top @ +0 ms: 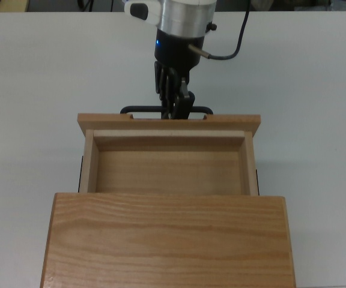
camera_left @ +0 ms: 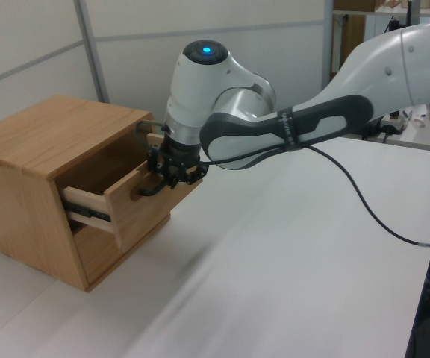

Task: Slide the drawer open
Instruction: 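Pull the handle outward, sliding the upper drawer out of the cabinet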

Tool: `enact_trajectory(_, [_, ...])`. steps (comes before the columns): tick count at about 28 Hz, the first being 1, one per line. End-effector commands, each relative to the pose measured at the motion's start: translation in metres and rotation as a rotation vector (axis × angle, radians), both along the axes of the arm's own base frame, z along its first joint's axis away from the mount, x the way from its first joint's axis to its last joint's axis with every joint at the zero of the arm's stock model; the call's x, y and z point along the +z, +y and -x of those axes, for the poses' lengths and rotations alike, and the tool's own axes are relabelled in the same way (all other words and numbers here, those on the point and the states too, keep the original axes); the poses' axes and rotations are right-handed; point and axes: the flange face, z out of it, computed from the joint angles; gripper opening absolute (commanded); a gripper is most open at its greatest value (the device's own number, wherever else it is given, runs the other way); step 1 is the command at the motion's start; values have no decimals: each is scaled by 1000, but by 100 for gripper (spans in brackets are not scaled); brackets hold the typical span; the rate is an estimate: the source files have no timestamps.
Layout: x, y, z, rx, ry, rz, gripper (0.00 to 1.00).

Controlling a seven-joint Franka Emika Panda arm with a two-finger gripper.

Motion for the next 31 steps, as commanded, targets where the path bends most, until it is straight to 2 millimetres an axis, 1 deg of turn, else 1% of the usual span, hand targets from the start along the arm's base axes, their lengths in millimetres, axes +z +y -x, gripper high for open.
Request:
enact_trajectory(1, [20,-16,35,14,-7,39,0])
enact_trajectory(8, [12,-20,57,28,43,50,0])
enact_trajectory(9, [13,-21,62,31,44,52,0])
enact_trajectory(13, [13,-22,71,31,51,57,0])
enact_trajectory(15, [16,-23,78,24,62,56,0])
enact_trajectory(19, [16,-25,86,37,96,46,0])
enact_trajectory(23, [20,-32,93,38,134,32,0])
enact_trajectory(25, [23,-33,96,39,137,35,0])
enact_trajectory(27, [21,-33,99,38,142,36,0])
enact_trajectory(29, [25,-34,101,36,136,36,0])
enact_trajectory(31, [24,-38,105,29,139,35,0])
